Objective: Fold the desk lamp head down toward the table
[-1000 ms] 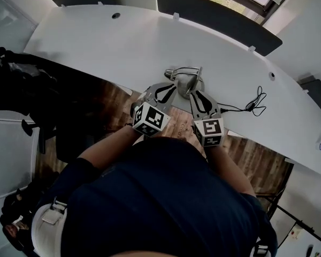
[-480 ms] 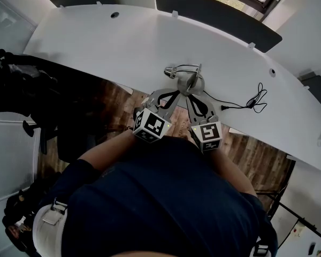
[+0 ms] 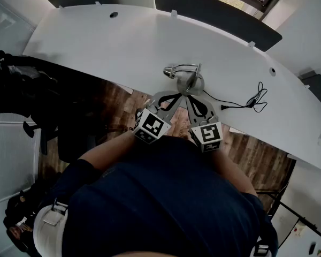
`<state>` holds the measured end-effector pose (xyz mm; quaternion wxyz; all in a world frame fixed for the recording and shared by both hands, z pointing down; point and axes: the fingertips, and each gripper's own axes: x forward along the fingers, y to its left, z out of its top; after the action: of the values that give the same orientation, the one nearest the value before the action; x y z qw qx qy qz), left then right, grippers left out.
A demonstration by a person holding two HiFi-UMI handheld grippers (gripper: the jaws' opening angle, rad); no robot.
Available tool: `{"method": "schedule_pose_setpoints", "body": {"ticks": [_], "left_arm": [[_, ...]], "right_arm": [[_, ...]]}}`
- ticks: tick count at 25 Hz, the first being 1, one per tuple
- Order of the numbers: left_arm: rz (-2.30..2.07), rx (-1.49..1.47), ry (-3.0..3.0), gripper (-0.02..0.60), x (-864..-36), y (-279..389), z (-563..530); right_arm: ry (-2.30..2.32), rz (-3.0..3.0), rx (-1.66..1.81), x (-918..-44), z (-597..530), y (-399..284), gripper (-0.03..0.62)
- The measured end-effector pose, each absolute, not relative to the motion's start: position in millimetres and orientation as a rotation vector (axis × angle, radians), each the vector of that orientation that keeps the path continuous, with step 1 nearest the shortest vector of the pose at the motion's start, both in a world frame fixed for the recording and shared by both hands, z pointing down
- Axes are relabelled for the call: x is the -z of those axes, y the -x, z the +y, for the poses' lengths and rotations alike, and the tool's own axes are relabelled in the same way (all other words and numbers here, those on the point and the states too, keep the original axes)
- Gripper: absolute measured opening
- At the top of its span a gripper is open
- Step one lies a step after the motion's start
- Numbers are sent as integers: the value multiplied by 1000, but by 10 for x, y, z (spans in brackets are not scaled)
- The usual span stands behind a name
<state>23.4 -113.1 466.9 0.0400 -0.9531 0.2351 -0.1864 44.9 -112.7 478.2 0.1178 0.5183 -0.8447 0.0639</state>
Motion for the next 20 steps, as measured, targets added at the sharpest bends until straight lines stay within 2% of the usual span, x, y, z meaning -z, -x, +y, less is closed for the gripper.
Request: {"method": "schedule_pose_setpoints", "body": {"ticks": [20], "left_arm": [[702, 557, 2923, 6, -4639, -230, -1056]], "right_arm": [[-1518, -2480, -203, -4772, -1056, -425, 9]]}}
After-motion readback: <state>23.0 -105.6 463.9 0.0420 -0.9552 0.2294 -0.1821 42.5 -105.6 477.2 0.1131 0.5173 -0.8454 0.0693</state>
